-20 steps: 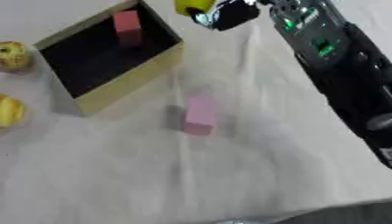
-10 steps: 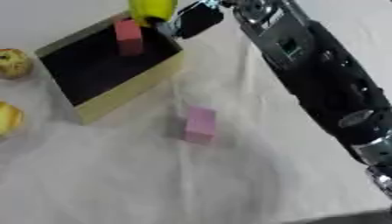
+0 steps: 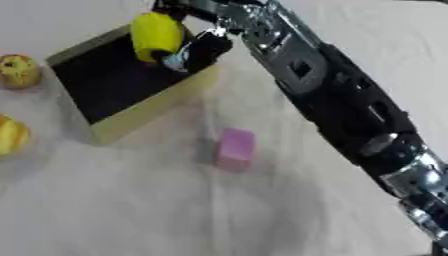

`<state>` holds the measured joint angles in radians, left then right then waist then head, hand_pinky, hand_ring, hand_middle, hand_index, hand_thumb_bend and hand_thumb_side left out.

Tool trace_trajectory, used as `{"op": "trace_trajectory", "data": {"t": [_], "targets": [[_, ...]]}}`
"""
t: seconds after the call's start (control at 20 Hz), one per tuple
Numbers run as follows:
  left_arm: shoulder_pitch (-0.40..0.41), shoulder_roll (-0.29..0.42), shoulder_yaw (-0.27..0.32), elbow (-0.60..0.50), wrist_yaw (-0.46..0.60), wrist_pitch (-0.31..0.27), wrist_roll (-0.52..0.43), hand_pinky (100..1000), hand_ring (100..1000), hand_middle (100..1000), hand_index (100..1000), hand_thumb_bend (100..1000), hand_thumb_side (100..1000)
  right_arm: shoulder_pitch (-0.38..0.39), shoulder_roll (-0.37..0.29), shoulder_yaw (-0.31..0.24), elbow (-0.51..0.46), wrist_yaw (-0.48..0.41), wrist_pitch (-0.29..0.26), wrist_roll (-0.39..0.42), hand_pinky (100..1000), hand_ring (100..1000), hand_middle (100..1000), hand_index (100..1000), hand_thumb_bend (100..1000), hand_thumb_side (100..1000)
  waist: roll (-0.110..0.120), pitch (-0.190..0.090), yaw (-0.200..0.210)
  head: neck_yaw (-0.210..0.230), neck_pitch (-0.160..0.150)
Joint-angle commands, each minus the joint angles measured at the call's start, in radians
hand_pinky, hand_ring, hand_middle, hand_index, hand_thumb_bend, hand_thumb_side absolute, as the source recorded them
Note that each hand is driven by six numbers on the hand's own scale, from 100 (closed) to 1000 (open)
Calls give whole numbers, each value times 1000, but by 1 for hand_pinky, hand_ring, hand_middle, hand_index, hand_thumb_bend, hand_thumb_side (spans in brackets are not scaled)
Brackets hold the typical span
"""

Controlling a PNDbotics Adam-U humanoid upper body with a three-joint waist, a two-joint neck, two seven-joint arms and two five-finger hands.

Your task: Pick up objects on the table and place them in the box.

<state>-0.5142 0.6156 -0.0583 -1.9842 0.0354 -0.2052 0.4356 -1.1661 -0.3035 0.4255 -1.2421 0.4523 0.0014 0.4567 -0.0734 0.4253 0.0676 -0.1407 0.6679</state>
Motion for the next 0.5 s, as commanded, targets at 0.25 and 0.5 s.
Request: {"op": "trace_trajectory", "data": {"t": [0.25,0.5], "targets": [[-16,21,8,-16,7,-3,2,774,805,787,938,528,656,-15,-11,-17,26,52,-20,49,866,862,784,854,277,364,5,-25,1,14,22],[-13,19,9,-16,7,-2,3,773,805,787,939,528,655,-14,-10,-35,42,126,-22,44,878,881,812,884,306,387,5,-28,-2,7,27]]}}
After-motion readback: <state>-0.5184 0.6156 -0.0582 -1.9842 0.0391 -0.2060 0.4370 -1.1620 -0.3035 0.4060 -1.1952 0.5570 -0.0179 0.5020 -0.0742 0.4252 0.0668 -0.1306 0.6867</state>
